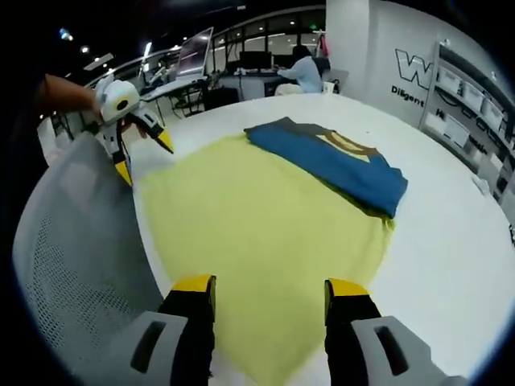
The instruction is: Fold the garment on the visible template until the final outline fits inside the template.
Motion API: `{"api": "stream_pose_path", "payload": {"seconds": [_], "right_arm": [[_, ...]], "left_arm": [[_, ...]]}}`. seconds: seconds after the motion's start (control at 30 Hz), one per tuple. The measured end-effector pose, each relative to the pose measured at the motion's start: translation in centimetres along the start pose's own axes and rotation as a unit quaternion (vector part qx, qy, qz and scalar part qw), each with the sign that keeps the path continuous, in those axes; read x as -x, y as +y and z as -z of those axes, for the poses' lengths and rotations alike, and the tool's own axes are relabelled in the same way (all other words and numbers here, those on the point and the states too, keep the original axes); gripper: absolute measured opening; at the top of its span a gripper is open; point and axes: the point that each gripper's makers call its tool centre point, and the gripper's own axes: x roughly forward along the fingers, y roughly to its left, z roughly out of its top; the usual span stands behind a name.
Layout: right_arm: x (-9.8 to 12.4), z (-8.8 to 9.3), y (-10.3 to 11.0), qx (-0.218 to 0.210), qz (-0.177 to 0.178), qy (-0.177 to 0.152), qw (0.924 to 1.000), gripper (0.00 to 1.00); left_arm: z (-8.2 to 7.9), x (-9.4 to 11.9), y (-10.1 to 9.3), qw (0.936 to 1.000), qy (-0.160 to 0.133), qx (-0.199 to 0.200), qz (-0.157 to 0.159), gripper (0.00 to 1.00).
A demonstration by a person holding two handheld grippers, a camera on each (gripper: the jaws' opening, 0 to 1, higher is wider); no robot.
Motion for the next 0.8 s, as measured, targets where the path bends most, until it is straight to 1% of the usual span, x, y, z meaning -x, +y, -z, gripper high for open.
{"api": "stream_pose_path", "payload": {"seconds": [0.1,0.13,0.23,0.27,0.33,0.43,0.6,0.67,0.7,0.73,0.77,0.8], "right_arm": [[0.7,0.9,0.4,0.023,-0.018,0.008,0.9995,0.50],[1.0,1.3,0.6,0.031,-0.027,0.012,0.9991,0.50],[1.7,2.1,0.9,0.038,-0.037,0.019,0.9984,0.49],[1.8,2.3,1.0,0.040,-0.039,0.020,0.9982,0.49],[2.1,2.8,1.2,0.044,-0.048,0.023,0.9976,0.48],[2.5,3.6,1.6,0.065,-0.060,0.033,0.9955,0.46],[2.3,4.3,2.1,0.094,-0.082,0.035,0.9916,0.46],[2.0,4.5,2.2,0.106,-0.088,0.037,0.9898,0.46],[1.9,4.5,2.3,0.112,-0.090,0.037,0.9889,0.46],[1.9,4.5,2.4,0.120,-0.094,0.036,0.9876,0.45],[1.8,5.0,2.5,0.145,-0.095,0.050,0.9835,0.44],[1.7,5.1,2.6,0.155,-0.097,0.053,0.9817,0.42]], "left_arm": [[-0.6,-0.2,0.0,0.9999,0.003,-0.011,-0.009,0.55],[-0.6,-0.3,-0.1,0.9999,0.007,-0.010,-0.010,0.55],[-0.5,-0.7,-0.6,0.9998,0.020,-0.008,-0.004,0.52],[-0.3,-0.9,-0.8,0.9993,0.033,-0.015,-0.001,0.51],[-0.3,-0.9,-1.0,0.9988,0.042,-0.025,-0.001,0.49],[-0.3,-1.0,-0.9,0.9986,0.049,-0.020,-0.004,0.47],[0.4,-0.7,-1.2,0.9971,0.074,-0.011,-0.008,0.41],[0.7,-0.6,-1.4,0.9964,0.082,-0.017,-0.012,0.41],[1.2,-0.6,-1.6,0.9956,0.091,-0.022,-0.011,0.41],[1.5,-0.7,-1.7,0.9948,0.098,-0.024,-0.011,0.41],[1.9,-0.7,-1.7,0.9940,0.106,-0.026,-0.010,0.40],[1.7,-0.7,-1.7,0.9950,0.097,-0.023,-0.009,0.40]]}}
